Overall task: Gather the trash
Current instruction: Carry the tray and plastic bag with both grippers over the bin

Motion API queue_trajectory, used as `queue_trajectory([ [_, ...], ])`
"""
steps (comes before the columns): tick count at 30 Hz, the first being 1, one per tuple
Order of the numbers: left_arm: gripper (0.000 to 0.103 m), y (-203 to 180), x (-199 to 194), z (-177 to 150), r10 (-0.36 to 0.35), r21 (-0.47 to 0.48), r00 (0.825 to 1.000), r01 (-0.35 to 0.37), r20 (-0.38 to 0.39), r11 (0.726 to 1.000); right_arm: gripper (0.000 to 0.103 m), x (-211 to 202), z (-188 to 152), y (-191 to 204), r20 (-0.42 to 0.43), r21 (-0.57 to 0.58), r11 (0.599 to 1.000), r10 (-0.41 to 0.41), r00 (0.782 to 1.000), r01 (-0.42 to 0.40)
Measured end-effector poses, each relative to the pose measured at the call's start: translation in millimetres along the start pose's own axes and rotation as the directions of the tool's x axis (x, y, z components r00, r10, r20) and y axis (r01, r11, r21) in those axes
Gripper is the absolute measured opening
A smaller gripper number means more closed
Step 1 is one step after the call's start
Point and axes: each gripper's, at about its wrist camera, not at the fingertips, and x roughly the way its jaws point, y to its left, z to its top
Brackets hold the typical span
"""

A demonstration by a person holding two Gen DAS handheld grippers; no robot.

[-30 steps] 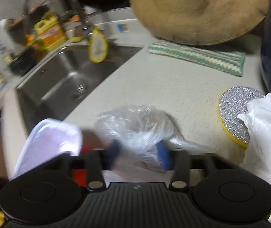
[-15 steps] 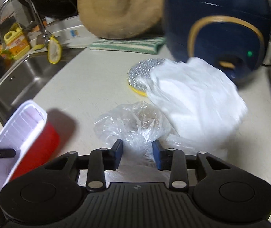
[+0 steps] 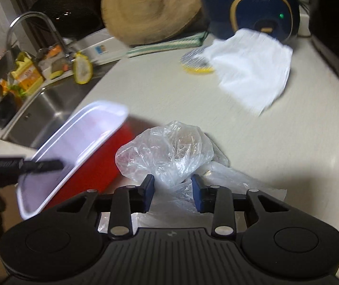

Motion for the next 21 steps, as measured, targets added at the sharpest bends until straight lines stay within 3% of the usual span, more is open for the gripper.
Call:
queue_trajectory([
  [5, 0.013, 32.7, -52.1, -12.5, -0.056, 0.035, 0.998, 0.055, 0.012, 0.998, 0.027, -18.1, -48.7, 64.6, -0.009, 0.048, 0.994, 0.094, 0.996, -0.094],
  [11, 0.012, 87.7, -104.5, -47.0, -0.087, 0.026, 0.996, 0.088, -0.034, 0.996, 0.021, -10.5, -97.8, 125.4, -0.074, 0.055, 0.993, 0.113, 0.991, -0.109],
  [15, 0.012, 116.0, -117.3, -71.8, -0.085, -0.002, 0.994, 0.085, -0.069, 0.996, 0.020, 1.2, -117.3, 128.9, -0.143, 0.092, 0.992, 0.097, 0.985, -0.084],
  [21, 0.012, 164.4, -100.2, -117.3, -0.001, -0.123, 0.987, -0.019, -0.163, 0.992, 0.019, 19.6, -123.0, 107.2, -0.196, 0.168, 0.985, 0.072, 0.978, -0.039],
])
